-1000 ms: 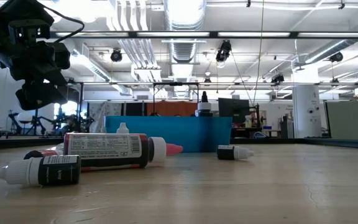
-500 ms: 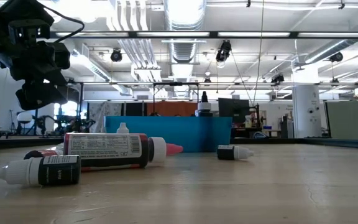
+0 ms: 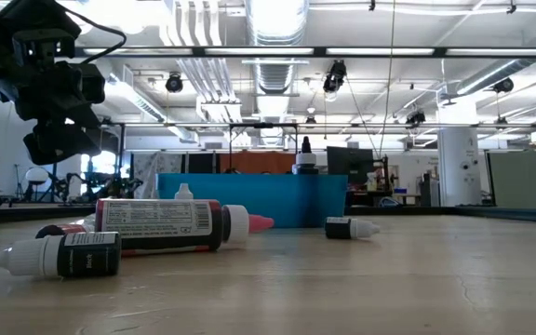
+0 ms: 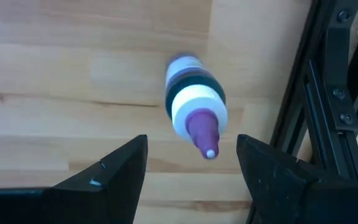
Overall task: Pick & Place food coloring
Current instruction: Put the large purple food coloring bottle into the blue bin, then put the large pink food coloring bottle into the blue bin
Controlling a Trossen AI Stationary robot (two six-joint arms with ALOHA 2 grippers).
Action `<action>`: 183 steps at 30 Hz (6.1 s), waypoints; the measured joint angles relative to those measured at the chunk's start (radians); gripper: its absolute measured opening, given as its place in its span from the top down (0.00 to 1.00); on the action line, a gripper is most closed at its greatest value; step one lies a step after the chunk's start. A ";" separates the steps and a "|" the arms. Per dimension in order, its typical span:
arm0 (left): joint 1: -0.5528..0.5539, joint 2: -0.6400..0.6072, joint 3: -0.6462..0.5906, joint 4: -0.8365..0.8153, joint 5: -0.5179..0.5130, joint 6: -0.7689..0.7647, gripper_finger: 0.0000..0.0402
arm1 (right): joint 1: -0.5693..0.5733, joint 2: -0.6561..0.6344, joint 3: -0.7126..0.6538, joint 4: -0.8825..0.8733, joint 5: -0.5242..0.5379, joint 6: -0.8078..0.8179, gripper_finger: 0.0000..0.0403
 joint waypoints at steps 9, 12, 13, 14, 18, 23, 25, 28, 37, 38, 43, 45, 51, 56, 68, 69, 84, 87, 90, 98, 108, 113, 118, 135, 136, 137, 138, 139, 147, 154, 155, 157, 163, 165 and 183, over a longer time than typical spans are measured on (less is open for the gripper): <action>0.000 0.000 0.000 0.000 0.000 0.000 0.56 | -0.005 0.026 -0.006 -0.005 0.001 -0.005 0.42; 0.000 0.000 0.000 0.000 0.000 0.000 0.56 | -0.006 0.026 -0.008 -0.021 0.011 -0.006 0.45; 0.000 0.000 0.000 0.000 0.000 0.000 0.56 | -0.009 0.026 -0.008 -0.026 0.015 -0.006 0.46; 0.000 0.000 0.000 0.000 0.000 0.000 0.56 | -0.012 0.026 -0.008 -0.027 0.017 -0.006 0.47; 0.000 0.000 0.000 0.000 0.000 0.000 0.56 | -0.017 0.026 -0.008 -0.027 0.028 -0.009 0.50; 0.000 0.000 0.000 0.000 0.000 0.000 0.56 | -0.016 0.027 -0.008 -0.027 0.027 -0.013 0.50; 0.000 0.000 0.000 0.000 0.000 0.000 0.56 | -0.016 0.027 -0.008 -0.026 0.027 -0.013 0.51; 0.000 0.000 0.000 0.000 0.000 0.000 0.56 | -0.016 0.027 -0.008 -0.026 0.027 -0.013 0.54; 0.001 0.000 0.000 0.000 0.000 0.000 0.56 | -0.015 0.027 -0.008 -0.026 0.026 -0.021 0.64; 0.001 0.000 0.000 0.000 0.000 0.000 0.56 | -0.015 0.027 -0.008 -0.026 0.026 -0.021 0.65; 0.001 0.000 0.000 0.000 0.000 0.000 0.56 | -0.016 0.026 -0.008 -0.026 0.025 -0.025 0.71; 0.001 0.000 0.000 0.000 0.000 0.000 0.56 | -0.016 0.025 -0.008 -0.025 0.025 -0.027 0.72; 0.001 0.000 0.000 0.000 0.000 0.000 0.56 | -0.022 0.024 0.023 -0.026 0.090 -0.071 0.73; 0.000 0.000 0.000 0.000 0.000 0.000 0.56 | -0.100 0.021 0.106 -0.025 0.238 -0.282 0.73; 0.000 0.000 0.000 0.000 0.000 0.000 0.56 | -0.519 0.020 0.390 -0.022 0.449 -1.032 0.74; 0.000 0.000 0.000 0.000 0.000 0.000 0.56 | -0.557 0.023 0.412 -0.020 0.455 -1.085 0.74; 0.000 0.000 0.000 0.000 0.000 0.000 0.56 | -0.946 0.364 0.687 0.000 0.224 -1.645 0.74; 0.001 0.000 0.000 0.000 0.000 0.000 0.56 | -0.978 0.439 0.723 0.001 0.176 -1.706 0.73; 0.001 0.000 0.000 0.000 0.000 0.000 0.56 | -0.998 0.496 0.754 0.005 0.152 -1.751 0.73; 0.001 0.000 0.000 0.000 0.000 0.000 0.56 | -1.022 0.614 0.791 0.024 0.130 -1.814 0.73; 0.001 0.000 0.000 0.000 0.000 0.000 0.56 | -1.024 0.706 0.785 0.030 0.129 -1.850 0.70; 0.000 0.000 0.000 0.000 0.000 0.000 0.56 | -1.023 0.698 0.785 0.031 0.168 -1.849 0.59; 0.000 0.000 0.000 0.000 0.000 0.000 0.56 | -1.023 0.658 0.785 0.029 0.183 -1.849 0.48; 0.001 0.000 0.000 -0.001 -0.058 0.085 0.56 | -0.968 0.443 0.779 0.010 0.291 -1.860 0.36; 0.001 0.000 0.000 -0.002 -0.078 0.132 0.56 | -0.967 0.442 0.778 0.002 0.292 -1.859 0.37; 0.001 0.000 0.000 -0.002 -0.103 0.180 0.56 | -0.967 0.442 0.776 -0.006 0.293 -1.855 0.37; 0.001 0.000 0.000 -0.002 -0.126 0.218 0.56 | -0.966 0.442 0.772 -0.010 0.293 -1.849 0.38; 0.001 0.000 0.000 -0.002 -0.141 0.240 0.56 | -0.966 0.442 0.766 -0.013 0.292 -1.845 0.38; 0.001 0.005 0.000 -0.001 -0.346 0.281 0.56 | -0.955 0.442 0.687 -0.026 0.280 -1.829 0.41; 0.001 0.007 0.000 0.006 -0.385 0.256 0.56 | -0.933 0.419 0.623 -0.063 0.205 -1.829 0.41; 0.001 0.009 0.000 0.017 -0.381 0.215 0.56 | -0.926 0.417 0.619 -0.075 0.204 -1.832 0.41; 0.001 0.012 0.000 0.048 -0.339 0.040 0.56 | -0.913 0.407 0.610 -0.097 0.203 -1.835 0.42; 0.000 0.018 0.000 0.112 -0.305 -0.447 0.56 | -0.865 0.381 0.572 -0.135 0.203 -1.816 0.42; 0.000 0.024 -0.005 0.114 -0.312 -0.428 0.56 | -0.853 0.373 0.556 -0.130 0.203 -1.796 0.42; -0.019 0.038 0.011 0.279 -0.081 -0.239 0.56 | -0.700 0.336 0.449 -0.063 0.215 -1.749 0.43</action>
